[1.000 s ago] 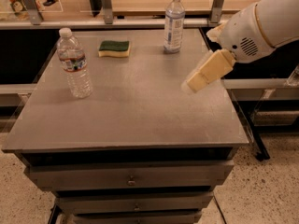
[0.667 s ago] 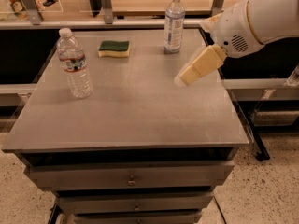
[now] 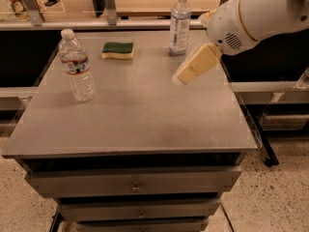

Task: Pick sponge

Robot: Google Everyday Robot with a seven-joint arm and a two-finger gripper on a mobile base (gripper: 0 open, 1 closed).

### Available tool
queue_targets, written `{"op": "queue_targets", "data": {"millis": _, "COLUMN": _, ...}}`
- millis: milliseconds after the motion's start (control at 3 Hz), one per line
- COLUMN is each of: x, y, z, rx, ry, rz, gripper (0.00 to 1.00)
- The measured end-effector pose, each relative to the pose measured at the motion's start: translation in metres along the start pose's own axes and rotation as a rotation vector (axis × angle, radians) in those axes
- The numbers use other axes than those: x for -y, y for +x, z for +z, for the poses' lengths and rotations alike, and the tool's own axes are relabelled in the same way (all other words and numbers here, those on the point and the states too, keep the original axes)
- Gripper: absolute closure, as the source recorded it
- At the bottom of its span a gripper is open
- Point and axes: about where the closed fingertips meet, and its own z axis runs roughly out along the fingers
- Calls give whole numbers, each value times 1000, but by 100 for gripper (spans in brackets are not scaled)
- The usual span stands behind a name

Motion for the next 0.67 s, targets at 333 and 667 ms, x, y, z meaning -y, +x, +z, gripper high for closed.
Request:
{"op": "queue_targets", "data": {"millis": 333, "x": -1, "y": 3, "z": 18, "rx": 7, "ry": -10, "rz": 8, "gripper": 0}}
{"op": "queue_targets", "data": {"millis": 667, "x": -3, "y": -2, "z": 57, "rx": 58, "ry": -63, "rz": -3, "gripper": 0}}
